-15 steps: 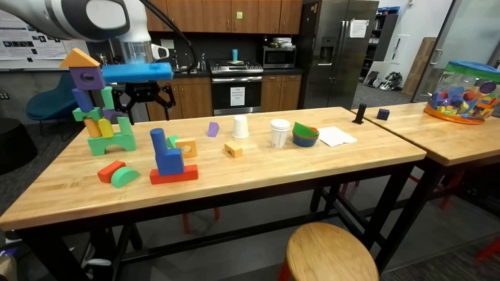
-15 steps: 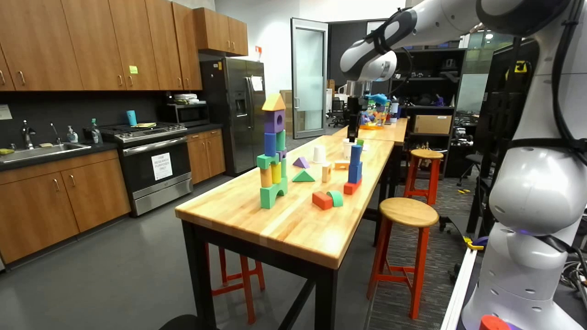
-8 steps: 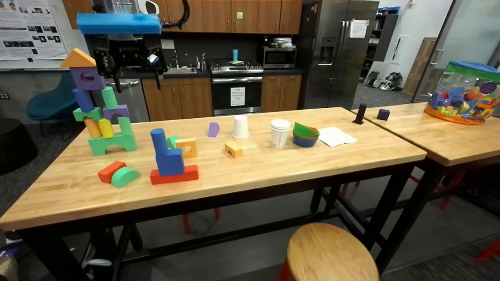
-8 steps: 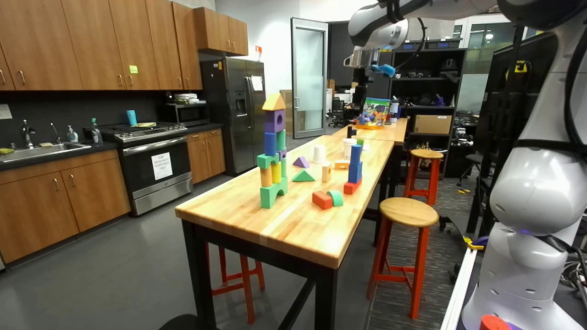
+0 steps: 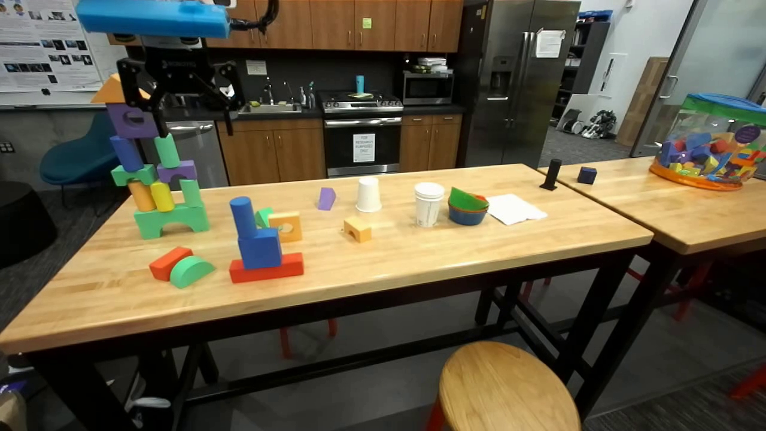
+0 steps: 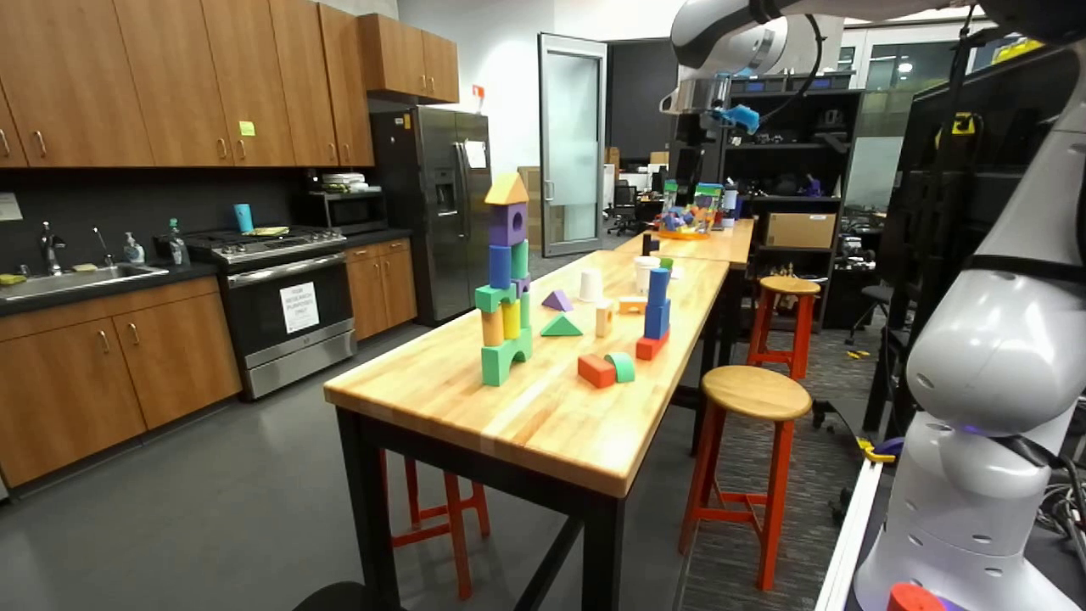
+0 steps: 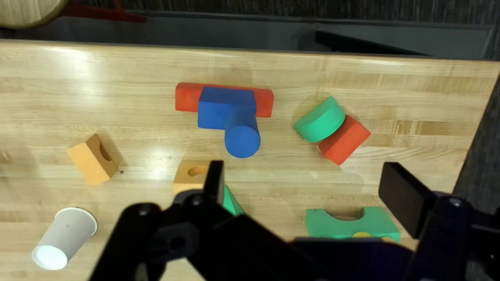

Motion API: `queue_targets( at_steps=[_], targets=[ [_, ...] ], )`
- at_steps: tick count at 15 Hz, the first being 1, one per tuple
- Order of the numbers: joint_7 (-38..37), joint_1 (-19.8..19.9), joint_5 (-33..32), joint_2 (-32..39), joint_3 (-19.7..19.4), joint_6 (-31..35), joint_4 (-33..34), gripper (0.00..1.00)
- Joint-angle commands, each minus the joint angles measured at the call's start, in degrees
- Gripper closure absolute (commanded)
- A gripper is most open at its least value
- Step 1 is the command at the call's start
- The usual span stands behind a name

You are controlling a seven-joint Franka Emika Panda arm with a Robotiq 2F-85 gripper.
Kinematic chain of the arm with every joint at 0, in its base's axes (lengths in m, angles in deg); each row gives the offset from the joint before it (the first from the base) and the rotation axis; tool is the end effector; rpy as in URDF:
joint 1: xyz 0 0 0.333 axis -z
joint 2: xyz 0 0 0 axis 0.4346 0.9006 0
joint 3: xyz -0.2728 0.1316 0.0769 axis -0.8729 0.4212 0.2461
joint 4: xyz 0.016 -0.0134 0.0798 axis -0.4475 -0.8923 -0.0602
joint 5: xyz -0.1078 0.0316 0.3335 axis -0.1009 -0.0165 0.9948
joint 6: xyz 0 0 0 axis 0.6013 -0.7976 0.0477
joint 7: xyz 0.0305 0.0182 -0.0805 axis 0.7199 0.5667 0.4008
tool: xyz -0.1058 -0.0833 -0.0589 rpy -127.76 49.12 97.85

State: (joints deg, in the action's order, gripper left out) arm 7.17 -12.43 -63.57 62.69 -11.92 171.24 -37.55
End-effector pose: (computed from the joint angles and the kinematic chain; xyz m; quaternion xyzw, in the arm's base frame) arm 0.3971 -0.2298 0.5615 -0.9892 -0.1386 -0.0462 0.0071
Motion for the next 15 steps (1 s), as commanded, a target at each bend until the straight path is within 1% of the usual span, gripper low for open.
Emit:
queue_targets(
  at_steps=[1, 6, 8, 15],
  targets=[
    [0.0, -0.9, -0.2, -0.7, -1.0, 0.5, -0.4, 0.0],
    [0.0, -1.2, -0.3, -3.0, -1.1, 1.9, -2.2, 0.0],
    [0.0, -1.8, 0.0, -2.1, -0.7, 0.7, -1.5, 0.0],
    [0.6, -3.5, -2.2, -3.9, 0.5, 0.0, -3.5, 0.0]
  ],
)
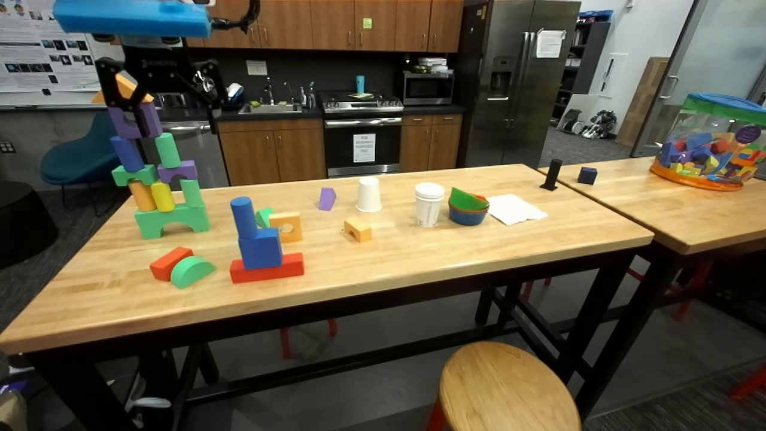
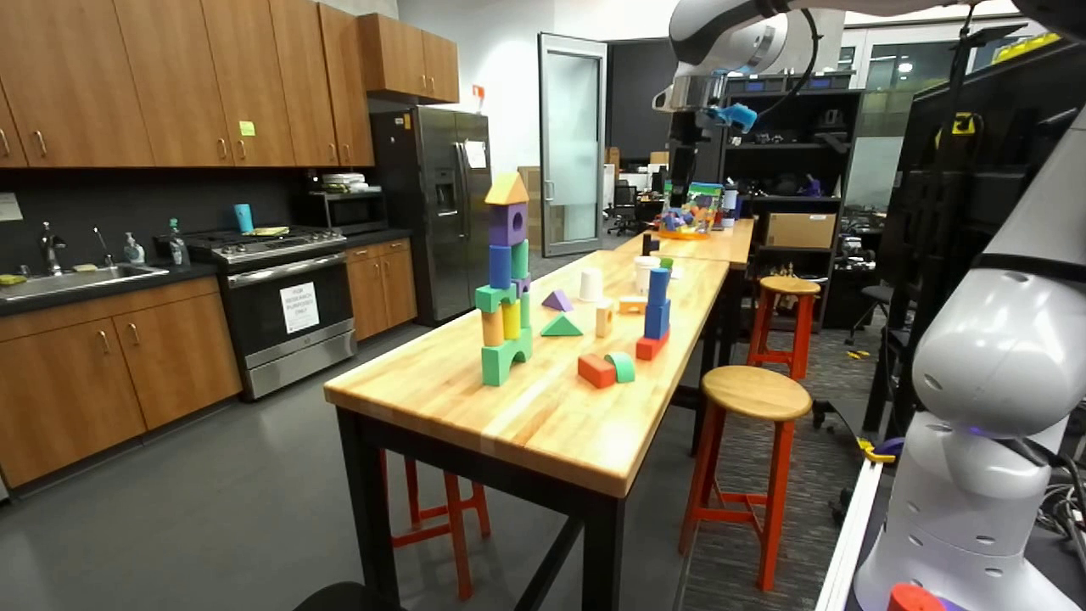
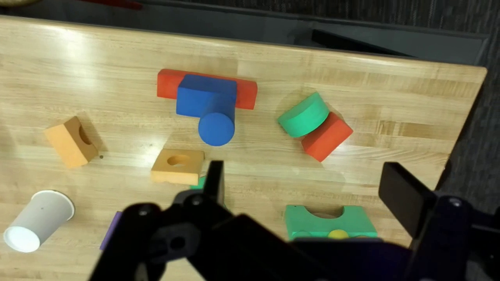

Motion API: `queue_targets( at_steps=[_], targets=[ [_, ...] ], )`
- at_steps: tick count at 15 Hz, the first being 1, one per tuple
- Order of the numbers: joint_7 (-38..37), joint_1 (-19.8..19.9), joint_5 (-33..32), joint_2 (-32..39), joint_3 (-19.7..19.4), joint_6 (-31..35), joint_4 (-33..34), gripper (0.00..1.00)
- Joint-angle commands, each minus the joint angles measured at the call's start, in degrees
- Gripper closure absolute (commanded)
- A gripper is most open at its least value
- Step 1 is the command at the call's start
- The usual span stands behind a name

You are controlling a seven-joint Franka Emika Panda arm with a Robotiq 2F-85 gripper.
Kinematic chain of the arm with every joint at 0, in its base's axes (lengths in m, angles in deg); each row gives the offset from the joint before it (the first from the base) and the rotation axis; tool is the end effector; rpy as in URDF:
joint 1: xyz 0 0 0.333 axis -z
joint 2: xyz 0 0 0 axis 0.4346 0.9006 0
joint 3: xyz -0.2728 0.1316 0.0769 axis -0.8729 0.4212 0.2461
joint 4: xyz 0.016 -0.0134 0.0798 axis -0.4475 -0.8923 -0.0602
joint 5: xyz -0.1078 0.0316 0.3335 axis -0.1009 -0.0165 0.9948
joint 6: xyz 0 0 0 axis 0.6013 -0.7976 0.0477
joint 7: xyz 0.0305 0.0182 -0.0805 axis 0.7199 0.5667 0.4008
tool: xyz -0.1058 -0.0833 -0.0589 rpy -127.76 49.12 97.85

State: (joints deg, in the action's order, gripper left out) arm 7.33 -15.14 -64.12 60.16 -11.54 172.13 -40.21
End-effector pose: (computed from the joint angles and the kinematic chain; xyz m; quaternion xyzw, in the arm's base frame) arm 0.3970 -0.2050 0.5616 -0.9844 -0.1681 -0.0511 0.0049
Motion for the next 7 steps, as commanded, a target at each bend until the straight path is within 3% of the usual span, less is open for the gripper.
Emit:
queue_targets(
  at_steps=[1, 7],
  targets=[
    [0.9, -0.9, -2.1, -1.5, 0.2, -0.5, -1.1, 0.0],
    [0.7, -1.1, -1.7, -0.3, -0.4, -0.4, -0.4, 0.0]
  ],
)
